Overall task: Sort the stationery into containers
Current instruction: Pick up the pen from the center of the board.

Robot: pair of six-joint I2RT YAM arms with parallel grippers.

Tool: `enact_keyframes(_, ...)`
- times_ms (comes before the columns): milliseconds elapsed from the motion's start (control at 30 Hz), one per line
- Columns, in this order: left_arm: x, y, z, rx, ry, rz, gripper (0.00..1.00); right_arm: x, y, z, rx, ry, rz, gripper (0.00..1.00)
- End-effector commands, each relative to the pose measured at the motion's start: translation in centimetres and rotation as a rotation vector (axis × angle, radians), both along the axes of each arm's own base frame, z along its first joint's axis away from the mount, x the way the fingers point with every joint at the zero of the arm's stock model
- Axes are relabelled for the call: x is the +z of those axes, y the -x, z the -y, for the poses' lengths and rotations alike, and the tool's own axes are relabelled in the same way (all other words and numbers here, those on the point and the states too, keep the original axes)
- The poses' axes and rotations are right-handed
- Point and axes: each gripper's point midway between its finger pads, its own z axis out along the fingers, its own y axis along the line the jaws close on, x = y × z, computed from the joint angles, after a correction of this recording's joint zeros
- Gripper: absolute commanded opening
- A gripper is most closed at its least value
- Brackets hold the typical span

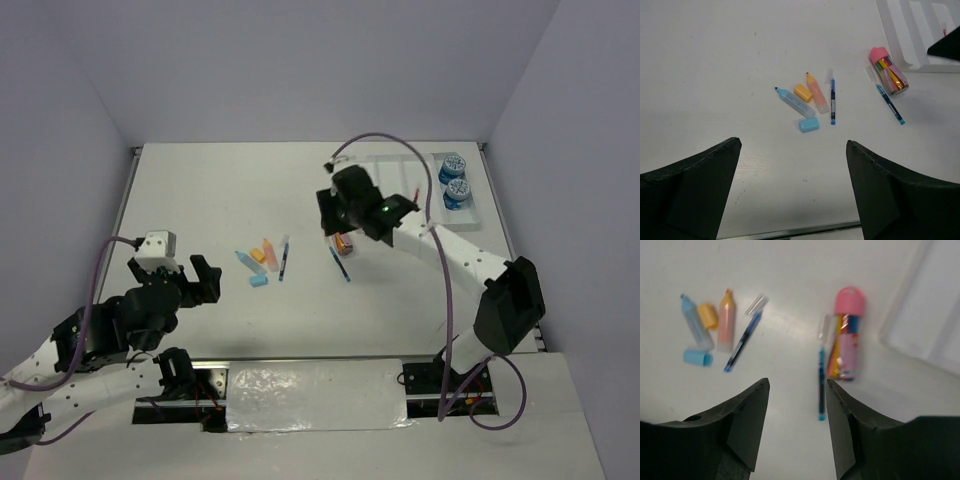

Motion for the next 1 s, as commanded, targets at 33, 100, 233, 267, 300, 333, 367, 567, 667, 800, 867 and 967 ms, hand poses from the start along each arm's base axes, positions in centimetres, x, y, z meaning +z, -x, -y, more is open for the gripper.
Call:
enact_keyframes(33,0.9,-0.4,-0.6,0.062,0.027,0.019,0.99,-5.1,4.6,-2.6,-0.031,0.056,-0.080,0.55)
enact_keyframes(100,0.7,-0.5,-0.4,0.065,0.009,0.009,0.99,-6.2,5.6,-2.8,-0.063,0.083,-0.086,0.54)
enact_keyframes(233,0.3,-0.6,-0.1,0.063,-0.021,-0.009,0.99,-9.2,7.5,-4.0,0.001,0.159,-0.109,0.46)
enact_keyframes(267,0.2,-0.7,0.1,0.061,-0.025,-0.011,0.99,-9.8,7.4,-3.9,0.033,0.193,-0.107,0.45)
enact_keyframes(300,0.2,-0.8,0.3,0.056,-0.034,-0.014,0.99,-10.2,7.1,-3.4,0.018,0.231,-0.101,0.44)
enact_keyframes(333,0.1,-0.7,0.4,0.049,-0.035,-0.018,0.99,-10.6,7.0,-3.0,0.014,0.263,-0.103,0.44)
enact_keyframes(367,0.0,-0.8,0.6,0.045,-0.037,-0.018,0.99,-11.4,6.9,-2.7,0.023,0.291,-0.111,0.44)
enact_keyframes(567,-0.2,-0.8,1.2,0.016,-0.050,-0.026,0.99,-13.3,6.0,-1.6,0.071,0.321,-0.105,0.45)
enact_keyframes(667,-0.2,-0.8,1.3,0.007,-0.050,-0.024,0.99,-14.0,5.6,-1.2,0.116,0.340,-0.076,0.45)
enact_keyframes(800,-0.4,-0.9,1.7,-0.003,-0.065,-0.030,0.99,-14.6,5.1,-1.1,0.128,0.357,-0.075,0.45)
enact_keyframes(867,-0.4,-0.9,1.8,-0.004,-0.070,-0.034,0.99,-14.9,5.1,-1.1,0.126,0.362,-0.084,0.45)
enact_keyframes(967,-0.5,-0.9,1.8,-0.003,-0.074,-0.035,0.99,-15.6,4.9,-0.7,0.112,0.364,-0.097,0.45)
